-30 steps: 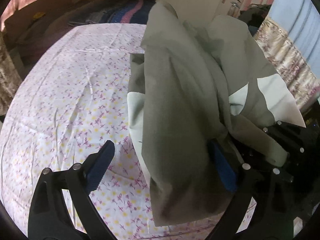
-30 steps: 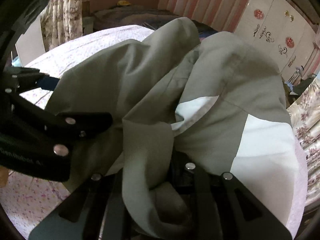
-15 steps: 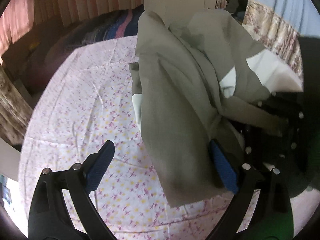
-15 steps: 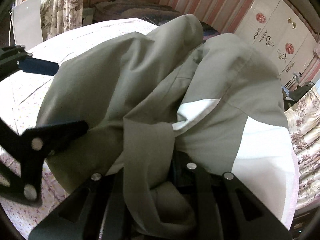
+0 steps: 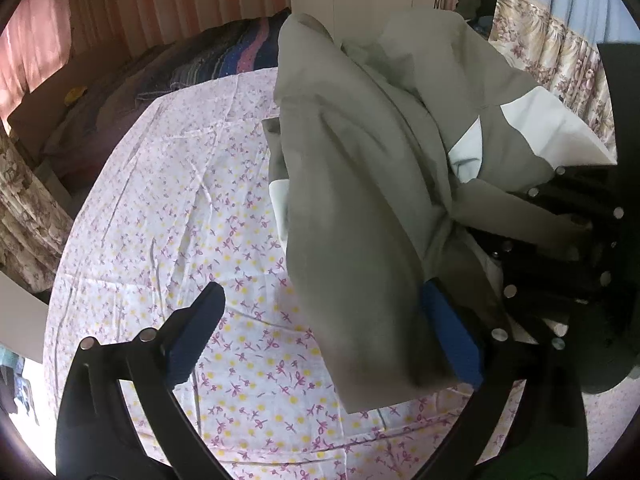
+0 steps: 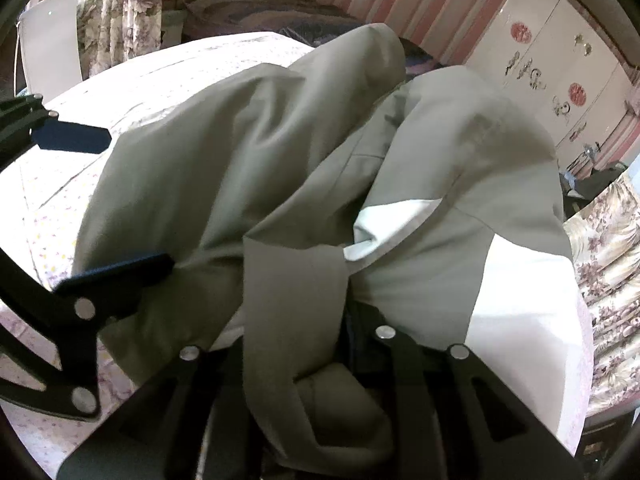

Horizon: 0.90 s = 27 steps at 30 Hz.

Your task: Fold large clothes

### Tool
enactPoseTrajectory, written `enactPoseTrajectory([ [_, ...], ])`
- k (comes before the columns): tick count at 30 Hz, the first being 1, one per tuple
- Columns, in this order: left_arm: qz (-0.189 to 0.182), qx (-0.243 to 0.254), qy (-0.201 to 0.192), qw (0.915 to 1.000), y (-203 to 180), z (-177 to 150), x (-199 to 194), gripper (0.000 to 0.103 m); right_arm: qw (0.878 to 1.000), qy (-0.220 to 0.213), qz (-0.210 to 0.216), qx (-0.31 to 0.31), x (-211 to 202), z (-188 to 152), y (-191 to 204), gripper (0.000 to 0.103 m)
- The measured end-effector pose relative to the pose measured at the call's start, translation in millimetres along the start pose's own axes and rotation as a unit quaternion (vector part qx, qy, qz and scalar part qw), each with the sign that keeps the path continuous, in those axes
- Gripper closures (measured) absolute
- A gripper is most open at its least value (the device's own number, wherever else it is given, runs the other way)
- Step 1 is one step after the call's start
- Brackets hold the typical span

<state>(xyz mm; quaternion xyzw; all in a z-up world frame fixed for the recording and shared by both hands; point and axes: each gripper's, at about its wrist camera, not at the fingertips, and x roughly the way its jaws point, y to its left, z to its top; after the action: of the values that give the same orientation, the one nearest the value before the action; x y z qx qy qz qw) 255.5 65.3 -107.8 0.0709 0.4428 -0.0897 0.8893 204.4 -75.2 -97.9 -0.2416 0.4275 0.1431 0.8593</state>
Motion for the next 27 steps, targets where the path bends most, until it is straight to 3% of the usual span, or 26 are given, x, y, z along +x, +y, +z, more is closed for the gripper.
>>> enactPoseTrajectory([
  [5,0.008,0.009,0.004,0.9999,-2,2,-3,0.003,0.999,-0.014,0.029,-0.004,-55,8,-17,0.041],
  [6,0.009,0.01,0.004,0.9999,-2,2,-3,0.003,0.999,-0.03,0.04,0.002,-76,10,-24,0.037],
  [9,0.01,0.01,0.006,0.9999,-3,2,-3,0.003,0.995,-0.079,0.058,0.014,-134,13,-51,0.035],
  [11,0.011,0.008,0.007,0.9999,-3,3,-4,0.003,0.993,-0.105,0.048,0.034,-159,7,-78,0.025],
  [13,0.014,0.009,0.006,0.9998,-4,3,-4,0.003,0.99,-0.114,0.03,0.072,-170,-4,-112,0.024],
  [16,0.02,0.009,0.007,0.9997,-5,4,-6,0.003,0.986,-0.103,0.012,0.133,-160,-24,-155,0.024],
  [20,0.019,0.006,0.001,0.9998,-12,11,-21,0.003,0.98,-0.063,-0.008,0.19,-104,-68,-196,0.024],
  [22,-0.008,-0.002,-0.016,0.9998,-18,18,-40,0.003,0.974,-0.053,-0.007,0.221,-78,-87,-212,0.032],
  [23,-0.02,-0.003,-0.025,0.9995,-21,21,-49,0.003,0.97,-0.045,0.006,0.238,-66,-93,-217,0.05],
  [24,-0.031,-0.003,-0.035,0.9989,-25,25,-58,0.003,0.964,-0.027,0.041,0.263,-49,-100,-221,0.06],
  [26,-0.058,-0.004,-0.053,0.9969,-34,36,-74,0.003,0.957,-0.015,0.094,0.274,-22,-105,-213,0.096],
  [27,-0.072,-0.008,-0.057,0.9957,-36,41,-79,0.003,0.959,-0.02,0.096,0.266,-18,-102,-205,0.101],
])
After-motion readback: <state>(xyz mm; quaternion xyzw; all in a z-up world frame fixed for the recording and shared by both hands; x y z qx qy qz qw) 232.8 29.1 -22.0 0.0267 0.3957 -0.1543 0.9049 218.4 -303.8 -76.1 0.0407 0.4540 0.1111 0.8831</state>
